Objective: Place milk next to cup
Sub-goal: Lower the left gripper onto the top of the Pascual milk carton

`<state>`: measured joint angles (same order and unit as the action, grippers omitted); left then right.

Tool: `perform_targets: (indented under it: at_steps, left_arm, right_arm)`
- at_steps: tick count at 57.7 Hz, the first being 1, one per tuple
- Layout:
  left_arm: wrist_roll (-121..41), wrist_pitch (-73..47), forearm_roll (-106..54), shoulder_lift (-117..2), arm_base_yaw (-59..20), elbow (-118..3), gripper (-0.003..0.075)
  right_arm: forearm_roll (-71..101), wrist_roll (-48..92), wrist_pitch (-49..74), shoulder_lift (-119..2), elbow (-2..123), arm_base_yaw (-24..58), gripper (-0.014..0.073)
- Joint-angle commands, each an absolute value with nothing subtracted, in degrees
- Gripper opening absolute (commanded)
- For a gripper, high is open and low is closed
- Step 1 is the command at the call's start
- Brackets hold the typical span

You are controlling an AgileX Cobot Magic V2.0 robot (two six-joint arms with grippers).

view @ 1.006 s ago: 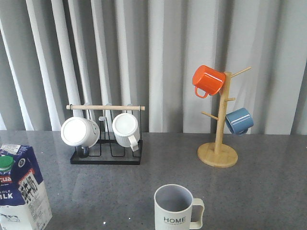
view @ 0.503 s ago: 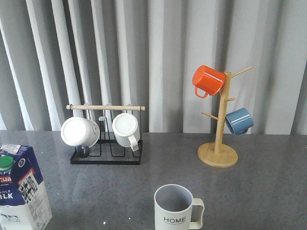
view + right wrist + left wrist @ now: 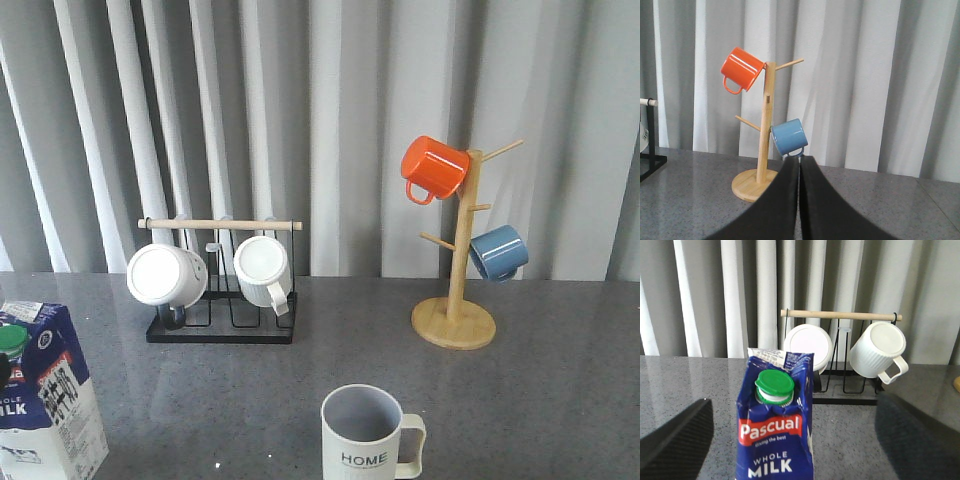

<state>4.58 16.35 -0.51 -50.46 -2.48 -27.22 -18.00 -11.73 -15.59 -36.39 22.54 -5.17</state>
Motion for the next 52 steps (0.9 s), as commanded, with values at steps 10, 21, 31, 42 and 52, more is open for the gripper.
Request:
perform_targets:
  at_steps: [10,21,31,42,52]
  left_arm:
    - [3.7,10.3,4.3,-52.4,-1.7,-39.2,0.0722]
    - [4.2,9.5,4.2,-60.5,-1.7,-43.4,0.0716]
    - [4.3,12.2,4.2,-64.8,-1.7,-43.4,0.0713]
    - [4.3,12.8,3.7,-67.3,-1.7,-43.4,0.0711]
    - [4.3,12.9,2.1,-69.0,-1.7,-43.4,0.0701]
  right_arm:
    - [-17.9,-11.4,-19.6,-36.4,24.0,-5.6,-0.0008]
    - [-17.9,-11.4,-19.6,-36.4,24.0,-5.6,-0.0008]
    - [-17.9,-11.4,-19.6,-36.4,24.0,-5.6,-0.0008]
    - [-17.9,-11.4,-19.6,-36.4,24.0,-5.6,-0.0008]
    - [-17.9,-11.4,-19.6,-36.4,24.0,-5.6,-0.0008]
